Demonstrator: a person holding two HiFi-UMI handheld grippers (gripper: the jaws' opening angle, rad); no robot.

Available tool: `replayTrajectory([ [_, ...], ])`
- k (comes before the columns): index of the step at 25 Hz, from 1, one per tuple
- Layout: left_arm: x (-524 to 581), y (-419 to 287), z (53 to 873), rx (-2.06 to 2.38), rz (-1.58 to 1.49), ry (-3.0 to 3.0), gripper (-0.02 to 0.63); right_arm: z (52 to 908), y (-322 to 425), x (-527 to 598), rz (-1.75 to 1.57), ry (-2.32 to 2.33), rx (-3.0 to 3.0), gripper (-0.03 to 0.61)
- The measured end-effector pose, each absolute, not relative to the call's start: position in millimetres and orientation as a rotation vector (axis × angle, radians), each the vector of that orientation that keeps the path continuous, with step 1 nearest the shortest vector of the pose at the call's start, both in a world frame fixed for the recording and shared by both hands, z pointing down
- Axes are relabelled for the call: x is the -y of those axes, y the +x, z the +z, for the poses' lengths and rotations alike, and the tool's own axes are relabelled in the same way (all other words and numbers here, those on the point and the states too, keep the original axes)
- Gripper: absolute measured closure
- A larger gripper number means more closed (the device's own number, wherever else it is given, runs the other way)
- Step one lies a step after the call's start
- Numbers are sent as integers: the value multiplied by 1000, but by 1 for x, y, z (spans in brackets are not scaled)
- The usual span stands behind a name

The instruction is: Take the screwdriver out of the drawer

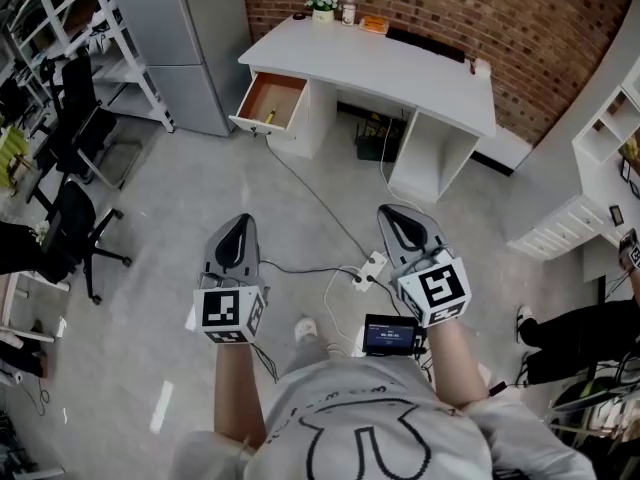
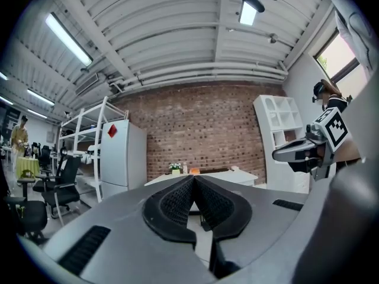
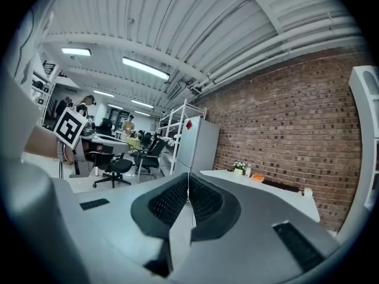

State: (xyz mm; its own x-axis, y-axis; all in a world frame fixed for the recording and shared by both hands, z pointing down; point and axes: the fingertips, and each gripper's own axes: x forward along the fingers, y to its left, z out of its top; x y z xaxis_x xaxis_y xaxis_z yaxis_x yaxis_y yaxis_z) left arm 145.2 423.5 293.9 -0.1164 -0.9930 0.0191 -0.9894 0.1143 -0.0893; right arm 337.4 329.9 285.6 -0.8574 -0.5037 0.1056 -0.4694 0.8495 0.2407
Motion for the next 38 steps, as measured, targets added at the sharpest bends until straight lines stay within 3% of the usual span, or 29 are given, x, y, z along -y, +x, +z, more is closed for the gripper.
replayTrajectory([
  [12, -336, 31, 296, -2250, -109, -2135, 601, 288, 229, -259, -302, 851, 2822, 558],
  [38, -212, -39, 312, -2253, -136, -2150, 601, 314, 164, -133, -226, 878, 2813, 558],
])
